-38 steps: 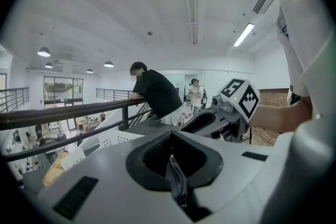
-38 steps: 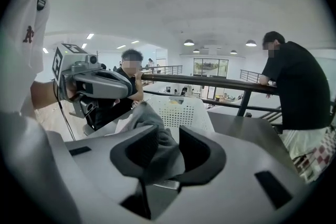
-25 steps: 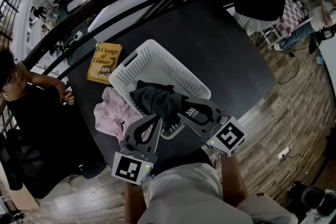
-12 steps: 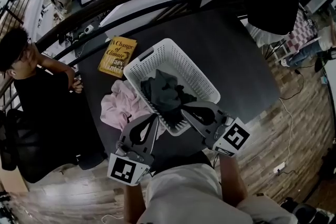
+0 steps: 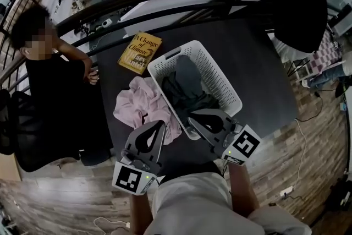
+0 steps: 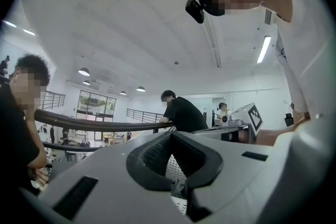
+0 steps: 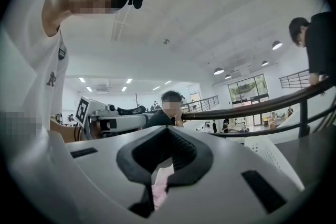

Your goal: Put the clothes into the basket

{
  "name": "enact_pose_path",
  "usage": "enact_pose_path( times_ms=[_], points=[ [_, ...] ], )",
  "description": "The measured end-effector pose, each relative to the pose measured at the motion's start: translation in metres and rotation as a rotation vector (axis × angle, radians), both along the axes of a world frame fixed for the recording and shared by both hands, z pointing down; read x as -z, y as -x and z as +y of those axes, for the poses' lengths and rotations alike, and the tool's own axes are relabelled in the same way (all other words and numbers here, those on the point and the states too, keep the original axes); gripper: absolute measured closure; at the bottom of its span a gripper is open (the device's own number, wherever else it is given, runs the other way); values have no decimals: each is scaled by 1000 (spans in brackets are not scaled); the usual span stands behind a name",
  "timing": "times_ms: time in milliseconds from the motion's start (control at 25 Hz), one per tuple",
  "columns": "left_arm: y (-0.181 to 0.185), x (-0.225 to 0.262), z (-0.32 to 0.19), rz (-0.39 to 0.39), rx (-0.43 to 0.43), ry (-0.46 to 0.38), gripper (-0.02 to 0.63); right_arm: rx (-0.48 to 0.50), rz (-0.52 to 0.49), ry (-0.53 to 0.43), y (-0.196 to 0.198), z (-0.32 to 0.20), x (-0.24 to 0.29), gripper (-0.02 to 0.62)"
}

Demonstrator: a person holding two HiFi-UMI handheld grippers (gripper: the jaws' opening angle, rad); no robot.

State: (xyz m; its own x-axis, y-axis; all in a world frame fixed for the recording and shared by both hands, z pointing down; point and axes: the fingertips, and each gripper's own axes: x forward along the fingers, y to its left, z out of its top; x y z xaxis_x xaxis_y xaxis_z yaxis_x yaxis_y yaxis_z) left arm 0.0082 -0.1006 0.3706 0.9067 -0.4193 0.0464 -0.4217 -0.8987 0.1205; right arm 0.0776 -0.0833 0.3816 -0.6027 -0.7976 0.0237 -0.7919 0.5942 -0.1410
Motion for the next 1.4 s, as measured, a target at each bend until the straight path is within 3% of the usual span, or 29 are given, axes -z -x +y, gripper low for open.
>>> enact_pose_path(
  times_ms=[200, 560, 800, 1200, 1320, 1400],
  points=[
    [25, -1, -2, 2, 70, -21, 604, 63, 7, 12, 25, -5, -4, 578],
    [73, -23, -3, -16, 174, 46, 604, 139, 74, 69, 68, -16, -28, 578],
    [102, -41, -1, -38, 248, 80, 604, 184, 268, 154, 102, -20, -58, 577],
    [136, -78, 8, -60, 330, 106, 604, 307, 546, 185, 148, -16, -118, 572],
    [141, -88, 11, -76, 341, 124, 604, 337, 651, 211, 155, -13, -137, 501],
    [144, -95, 14, -88, 350, 142, 604, 376, 715, 213, 163, -9, -150, 486]
  ],
)
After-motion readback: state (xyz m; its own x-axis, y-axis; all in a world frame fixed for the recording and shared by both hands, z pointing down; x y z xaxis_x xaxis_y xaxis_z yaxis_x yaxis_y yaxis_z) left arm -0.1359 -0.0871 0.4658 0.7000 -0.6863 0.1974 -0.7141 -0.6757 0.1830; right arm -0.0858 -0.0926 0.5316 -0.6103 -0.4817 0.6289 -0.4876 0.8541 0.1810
